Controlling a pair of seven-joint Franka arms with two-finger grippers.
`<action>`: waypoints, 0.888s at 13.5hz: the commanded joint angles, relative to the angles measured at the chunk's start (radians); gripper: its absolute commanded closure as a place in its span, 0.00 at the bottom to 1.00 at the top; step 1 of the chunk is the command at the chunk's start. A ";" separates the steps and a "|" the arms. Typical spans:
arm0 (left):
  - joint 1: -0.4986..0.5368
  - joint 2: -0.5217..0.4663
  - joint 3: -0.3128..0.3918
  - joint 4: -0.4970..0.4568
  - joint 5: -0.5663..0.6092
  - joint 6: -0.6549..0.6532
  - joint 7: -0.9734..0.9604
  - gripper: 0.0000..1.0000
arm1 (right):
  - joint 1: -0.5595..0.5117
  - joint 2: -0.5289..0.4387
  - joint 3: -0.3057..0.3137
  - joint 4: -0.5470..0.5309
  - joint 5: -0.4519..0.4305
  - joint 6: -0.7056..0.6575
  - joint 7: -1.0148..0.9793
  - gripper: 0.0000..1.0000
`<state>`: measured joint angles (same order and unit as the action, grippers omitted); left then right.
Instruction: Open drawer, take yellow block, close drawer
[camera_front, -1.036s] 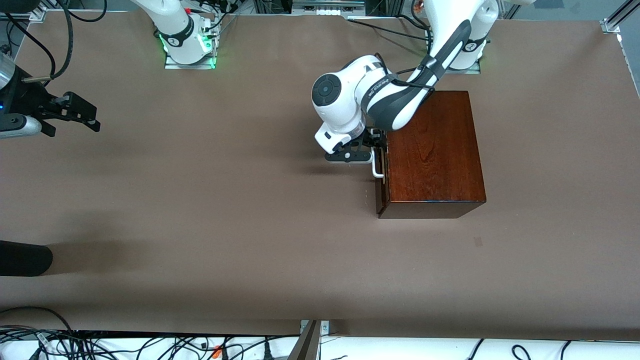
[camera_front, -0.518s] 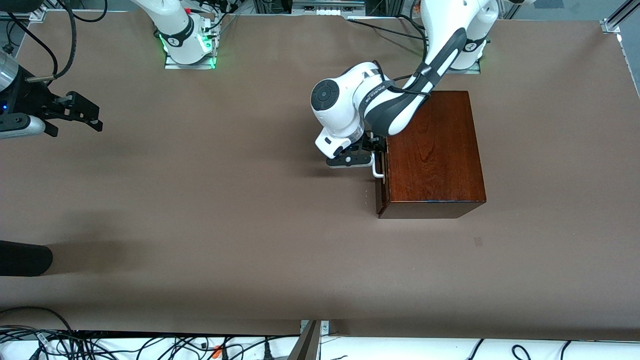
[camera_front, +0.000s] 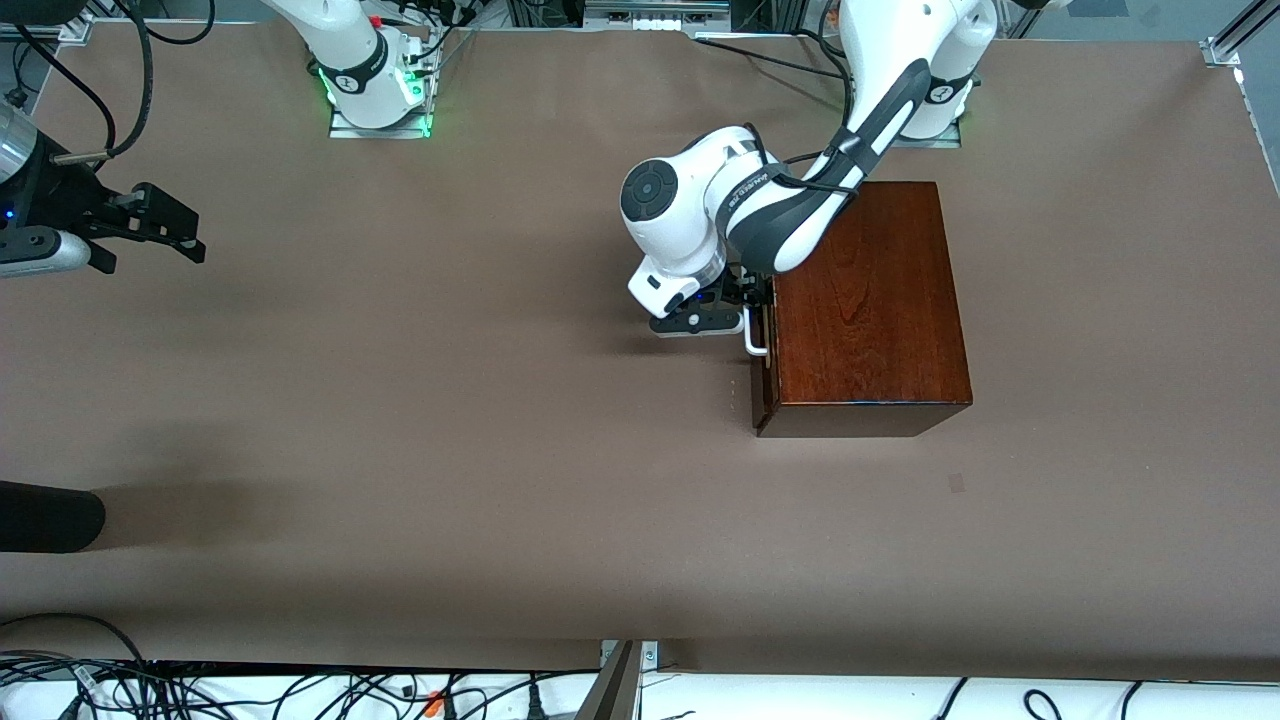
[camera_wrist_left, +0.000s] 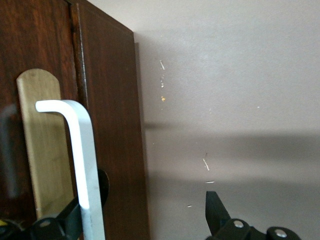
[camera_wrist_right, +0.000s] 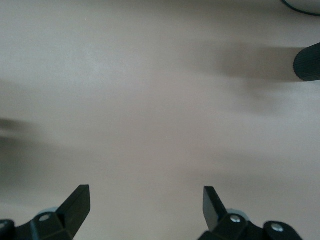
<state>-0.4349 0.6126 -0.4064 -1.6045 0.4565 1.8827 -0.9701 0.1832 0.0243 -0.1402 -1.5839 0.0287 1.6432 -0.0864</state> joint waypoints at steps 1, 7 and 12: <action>-0.012 0.015 -0.002 0.015 0.018 0.015 -0.016 0.00 | -0.002 -0.004 0.005 0.005 0.000 -0.008 0.008 0.00; -0.031 0.016 -0.006 0.034 -0.002 0.033 -0.019 0.00 | -0.002 -0.004 0.005 0.004 0.000 -0.008 0.008 0.00; -0.050 0.041 -0.006 0.067 -0.027 0.033 -0.067 0.00 | -0.002 -0.004 0.005 0.005 0.000 -0.008 0.008 0.00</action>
<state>-0.4643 0.6217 -0.4089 -1.5822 0.4529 1.9121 -1.0045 0.1832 0.0243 -0.1401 -1.5839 0.0287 1.6432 -0.0863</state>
